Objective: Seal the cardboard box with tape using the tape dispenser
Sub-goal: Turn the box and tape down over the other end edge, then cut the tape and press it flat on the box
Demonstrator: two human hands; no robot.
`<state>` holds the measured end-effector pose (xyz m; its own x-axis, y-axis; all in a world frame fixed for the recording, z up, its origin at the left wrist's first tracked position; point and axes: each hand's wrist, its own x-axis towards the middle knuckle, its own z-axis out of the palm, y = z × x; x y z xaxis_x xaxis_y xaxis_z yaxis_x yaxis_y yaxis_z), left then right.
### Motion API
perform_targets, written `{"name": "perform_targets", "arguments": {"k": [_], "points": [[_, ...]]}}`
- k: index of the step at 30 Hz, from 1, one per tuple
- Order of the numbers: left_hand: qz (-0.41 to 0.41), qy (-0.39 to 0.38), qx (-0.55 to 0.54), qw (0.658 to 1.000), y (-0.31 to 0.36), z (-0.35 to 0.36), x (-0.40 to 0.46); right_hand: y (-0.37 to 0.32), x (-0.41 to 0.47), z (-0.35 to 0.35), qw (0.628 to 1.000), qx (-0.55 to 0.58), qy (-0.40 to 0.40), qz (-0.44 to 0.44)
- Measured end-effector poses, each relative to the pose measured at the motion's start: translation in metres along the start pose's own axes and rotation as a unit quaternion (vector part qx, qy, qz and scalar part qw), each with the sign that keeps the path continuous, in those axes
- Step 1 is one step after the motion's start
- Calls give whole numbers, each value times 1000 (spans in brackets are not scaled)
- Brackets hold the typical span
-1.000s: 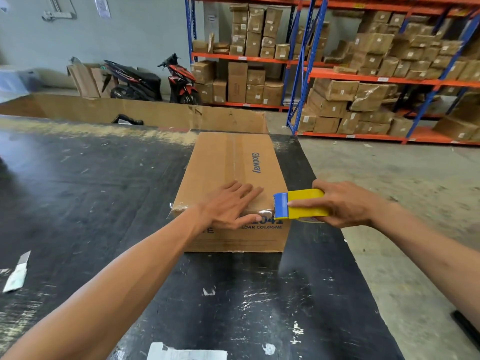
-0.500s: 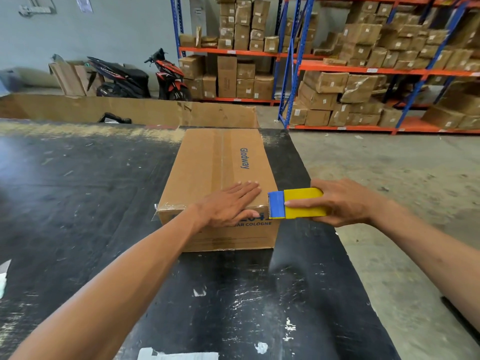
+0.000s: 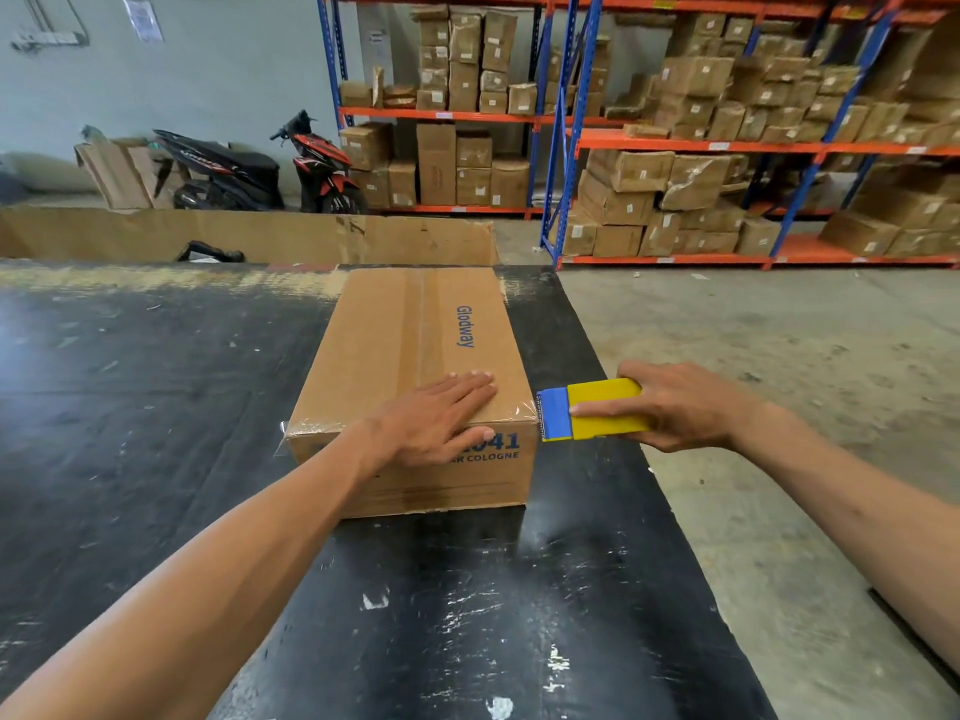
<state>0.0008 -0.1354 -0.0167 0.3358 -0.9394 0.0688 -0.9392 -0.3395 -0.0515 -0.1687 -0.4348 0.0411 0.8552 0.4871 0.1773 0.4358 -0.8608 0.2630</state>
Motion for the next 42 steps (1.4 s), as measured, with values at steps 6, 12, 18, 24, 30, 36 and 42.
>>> {"name": "perform_targets", "arguments": {"k": [6, 12, 18, 24, 30, 36, 42], "points": [[-17, 14, 16, 1000, 27, -4, 33, 1, 6, 9, 1000, 10, -17, 1], [-19, -32, 0, 999, 18, 8, 34, 17, -17, 6, 999, 35, -27, 14], [-16, -8, 26, 999, 20, 10, 36, 14, -19, 9, 1000, -4, -15, 26], [-25, -27, 42, 998, 22, 8, 36, -12, 9, 20, 998, -49, -14, 21], [-42, -29, 22, 998, 28, 2, 34, -30, 23, 27, 987, -105, -119, -32], [-304, 26, -58, 951, 91, 1, 74, -28, 32, 21, 988, -89, -121, 28], [-311, -14, -40, 949, 87, 8, 82, -25, 22, 20, 989, -70, -94, 91]]}}
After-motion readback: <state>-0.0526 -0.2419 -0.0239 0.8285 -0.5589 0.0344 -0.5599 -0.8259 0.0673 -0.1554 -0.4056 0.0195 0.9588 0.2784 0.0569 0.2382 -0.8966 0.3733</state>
